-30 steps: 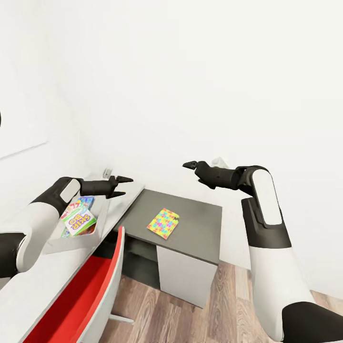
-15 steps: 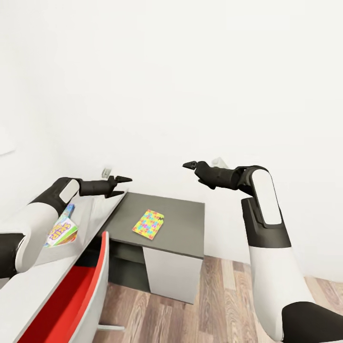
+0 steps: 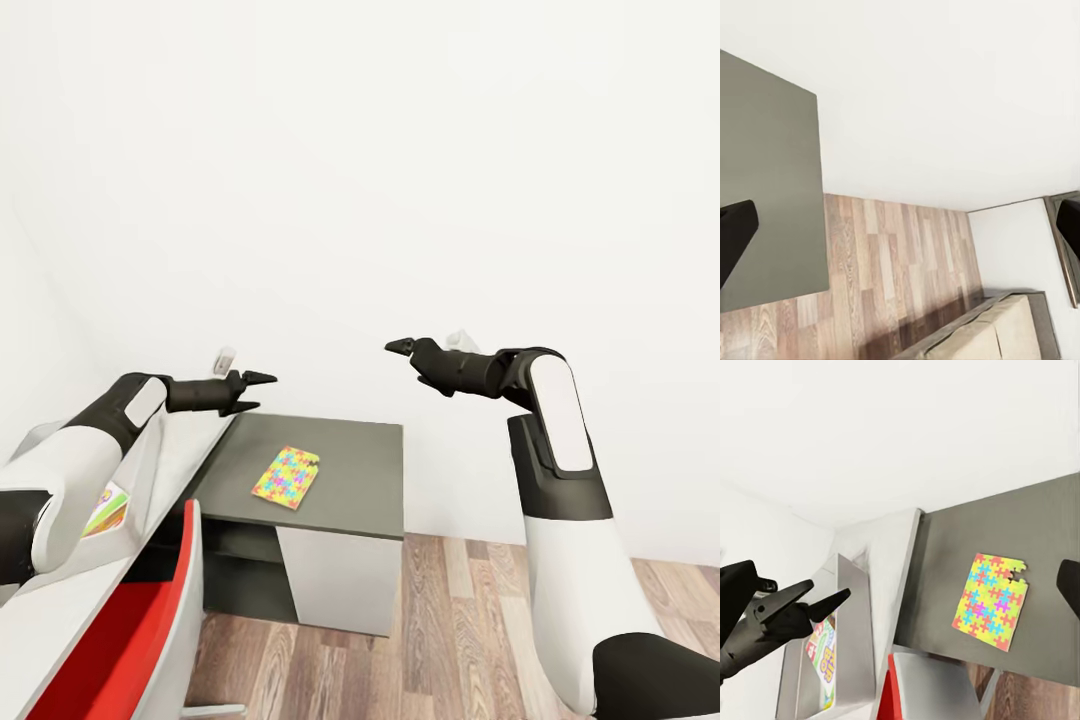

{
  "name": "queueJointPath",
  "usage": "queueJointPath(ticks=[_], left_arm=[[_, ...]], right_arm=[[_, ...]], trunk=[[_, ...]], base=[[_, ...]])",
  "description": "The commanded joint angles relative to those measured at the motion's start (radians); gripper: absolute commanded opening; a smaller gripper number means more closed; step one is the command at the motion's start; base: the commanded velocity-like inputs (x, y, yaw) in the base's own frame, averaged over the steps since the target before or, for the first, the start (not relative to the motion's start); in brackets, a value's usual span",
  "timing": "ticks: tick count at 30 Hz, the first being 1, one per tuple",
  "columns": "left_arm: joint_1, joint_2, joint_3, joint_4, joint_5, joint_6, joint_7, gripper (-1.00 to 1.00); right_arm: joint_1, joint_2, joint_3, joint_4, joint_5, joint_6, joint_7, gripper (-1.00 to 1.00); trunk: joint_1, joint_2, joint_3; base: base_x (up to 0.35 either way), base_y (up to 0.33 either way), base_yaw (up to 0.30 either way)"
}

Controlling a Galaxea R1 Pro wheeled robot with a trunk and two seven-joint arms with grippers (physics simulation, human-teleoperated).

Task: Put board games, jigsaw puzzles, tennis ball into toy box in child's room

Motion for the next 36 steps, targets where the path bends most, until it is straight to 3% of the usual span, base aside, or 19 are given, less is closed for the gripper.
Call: queueJointPath(ticks=[1,5,17,22,24,25,36], left_arm=[[-0.001,0.001,-0.009,0.000,0.006,0.004,0.001,1.00],[0.000,0.001,-0.014,-0.001,0.005,0.005,0.016,1.00],[-0.001,-0.001,-0.011,-0.004,0.005,0.005,0.175,1.00],[-0.002,-0.003,-0.007,-0.006,0.006,-0.002,0.274,1.00],[-0.003,-0.008,-0.001,-0.016,0.008,-0.007,0.385,1.00],[-0.003,-0.009,-0.001,-0.024,0.008,-0.007,0.400,1.00],[-0.003,-0.007,-0.005,-0.066,0.009,-0.010,0.426,1.00]], right_arm=[[-0.001,0.000,0.000,-0.002,-0.008,0.002,-0.012,1.00],[-0.003,0.001,0.001,-0.004,-0.008,0.001,-0.017,1.00],[-0.002,0.000,0.003,-0.001,-0.008,0.001,-0.023,1.00],[-0.003,-0.001,0.003,-0.002,-0.008,0.001,-0.024,1.00],[-0.003,-0.005,0.002,-0.003,-0.008,0.002,-0.025,1.00],[-0.003,-0.006,0.002,-0.004,-0.008,0.002,-0.025,1.00],[-0.003,-0.007,0.001,0.000,-0.008,0.001,-0.025,1.00]], trunk=[[0.001,-0.002,-0.002],[0.001,-0.002,-0.002],[0.001,-0.002,-0.002],[0.001,-0.002,-0.002],[0.001,-0.002,-0.002],[0.001,-0.002,-0.002],[0.001,-0.002,-0.002]], base=[[-0.001,0.002,-0.043],[0.000,0.001,-0.021],[0.000,0.000,-0.002],[0.000,0.000,0.000],[0.000,0.000,0.000],[0.000,0.000,0.000],[0.000,0.000,0.000]])
